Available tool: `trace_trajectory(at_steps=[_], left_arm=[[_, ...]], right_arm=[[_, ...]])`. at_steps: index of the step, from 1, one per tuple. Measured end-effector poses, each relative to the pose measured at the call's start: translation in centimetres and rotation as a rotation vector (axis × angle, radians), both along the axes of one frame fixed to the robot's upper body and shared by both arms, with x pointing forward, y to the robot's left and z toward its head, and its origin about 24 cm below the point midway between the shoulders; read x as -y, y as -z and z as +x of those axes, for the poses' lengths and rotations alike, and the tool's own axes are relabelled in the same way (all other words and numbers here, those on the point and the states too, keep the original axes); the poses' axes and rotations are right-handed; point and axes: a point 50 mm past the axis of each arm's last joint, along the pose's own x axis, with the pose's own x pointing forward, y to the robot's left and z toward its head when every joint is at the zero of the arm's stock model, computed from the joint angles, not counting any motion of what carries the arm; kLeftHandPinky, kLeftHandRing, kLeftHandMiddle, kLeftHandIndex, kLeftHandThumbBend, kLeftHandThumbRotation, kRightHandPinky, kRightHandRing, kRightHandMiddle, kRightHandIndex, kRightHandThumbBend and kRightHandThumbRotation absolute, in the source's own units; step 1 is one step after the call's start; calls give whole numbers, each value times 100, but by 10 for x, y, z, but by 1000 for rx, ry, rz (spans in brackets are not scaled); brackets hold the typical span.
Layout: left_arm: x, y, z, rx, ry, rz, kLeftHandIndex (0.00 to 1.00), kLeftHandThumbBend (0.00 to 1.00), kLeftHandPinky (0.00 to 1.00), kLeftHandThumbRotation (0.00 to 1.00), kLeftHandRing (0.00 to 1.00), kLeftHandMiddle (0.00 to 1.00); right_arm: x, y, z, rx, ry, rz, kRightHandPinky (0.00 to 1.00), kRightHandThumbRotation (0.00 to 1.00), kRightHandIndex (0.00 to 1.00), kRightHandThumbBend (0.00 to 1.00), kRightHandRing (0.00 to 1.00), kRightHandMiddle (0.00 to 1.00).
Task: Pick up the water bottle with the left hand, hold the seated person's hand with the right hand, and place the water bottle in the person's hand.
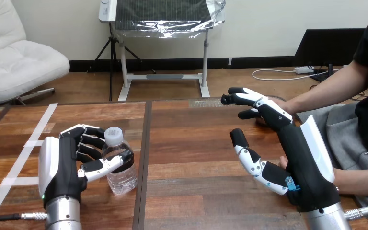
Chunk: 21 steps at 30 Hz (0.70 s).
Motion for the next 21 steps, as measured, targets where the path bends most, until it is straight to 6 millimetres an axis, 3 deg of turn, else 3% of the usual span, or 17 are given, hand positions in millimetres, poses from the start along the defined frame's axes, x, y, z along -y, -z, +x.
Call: trace_trajectory(at_steps=[21], left_arm=[[0,-1,1,-4,20,30,49,67,36,0,40,44]], right_arm=[[-1,0,0,1,1,3,69,3,74,19,80,84]])
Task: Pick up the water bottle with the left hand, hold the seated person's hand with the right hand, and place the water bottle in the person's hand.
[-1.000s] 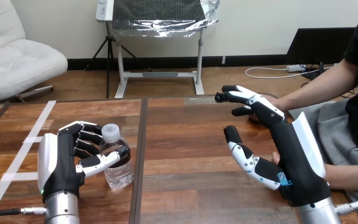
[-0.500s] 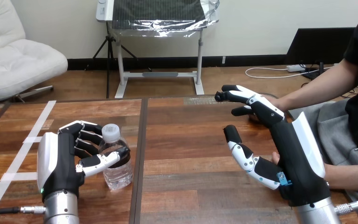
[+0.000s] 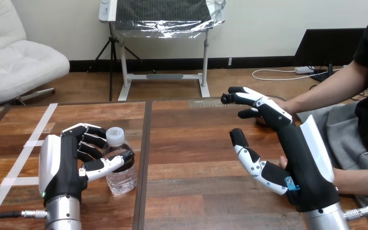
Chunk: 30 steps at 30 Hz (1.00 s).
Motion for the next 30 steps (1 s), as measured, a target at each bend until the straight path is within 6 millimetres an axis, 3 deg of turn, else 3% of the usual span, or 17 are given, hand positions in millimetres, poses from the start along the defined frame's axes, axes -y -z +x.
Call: trace_trajectory(at_steps=[18,24,30], left_arm=[[-1,-1,1,-3,14,17,52,69,37,0,42,48],[-1,-1,1,-4,20,35,57,72,40,0,48,54],[-1,-2,2,-4,28,72,63,76,51,4,59,63]], right_arm=[[1,1,1,-16,9,-2,69,4,75,20,81,85],[1,1,1,-18,9,-1,70,5,76,21,82,85],[1,1,1,-18,8,0,70,6,76,22,82,86]])
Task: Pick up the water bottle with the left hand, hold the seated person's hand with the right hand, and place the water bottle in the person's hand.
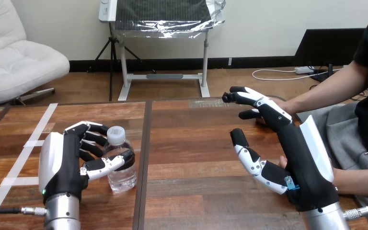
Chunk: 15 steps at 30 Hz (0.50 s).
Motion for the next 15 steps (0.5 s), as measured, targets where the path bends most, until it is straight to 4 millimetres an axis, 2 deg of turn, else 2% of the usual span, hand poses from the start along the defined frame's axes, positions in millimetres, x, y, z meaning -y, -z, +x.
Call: trace_trajectory(at_steps=[7,15], left_arm=[[-1,-1,1,1,3,39,70,81,58,15,65,68],[-2,0,1,8,-9,66,74,86,61,23,66,71]], right_arm=[[0,0,0,-3,-2,2,70,6,76,23,82,86],[0,1,0,-8,-1,1,69,7,77,23,82,86]])
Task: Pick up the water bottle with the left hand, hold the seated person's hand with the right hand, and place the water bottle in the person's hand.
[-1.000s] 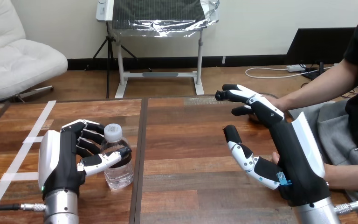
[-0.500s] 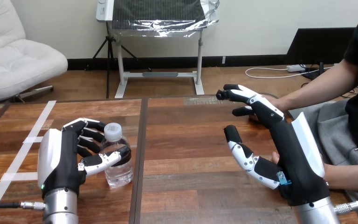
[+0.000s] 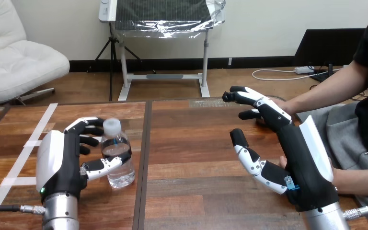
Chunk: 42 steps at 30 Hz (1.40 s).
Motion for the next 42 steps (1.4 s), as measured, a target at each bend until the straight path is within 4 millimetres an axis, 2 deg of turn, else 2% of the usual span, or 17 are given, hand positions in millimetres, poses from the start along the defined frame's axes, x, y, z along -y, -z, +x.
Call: trace_trajectory(at_steps=[13,24,42], left_arm=[[-1,2,1,-37,-23,34,79,90,64,33,70,74],[1,5,2,-67,-22,57,80,92,63,38,70,75],[-1,3,3,-68,-13,70,75,92,61,36,67,71]], right_arm=[[0,0,0,-4,-2,-4,69,9,77,25,82,86],[0,0,0,-4,-3,-5,69,11,77,26,82,86],[0,0,0,-5,-4,-5,68,11,77,26,81,85]])
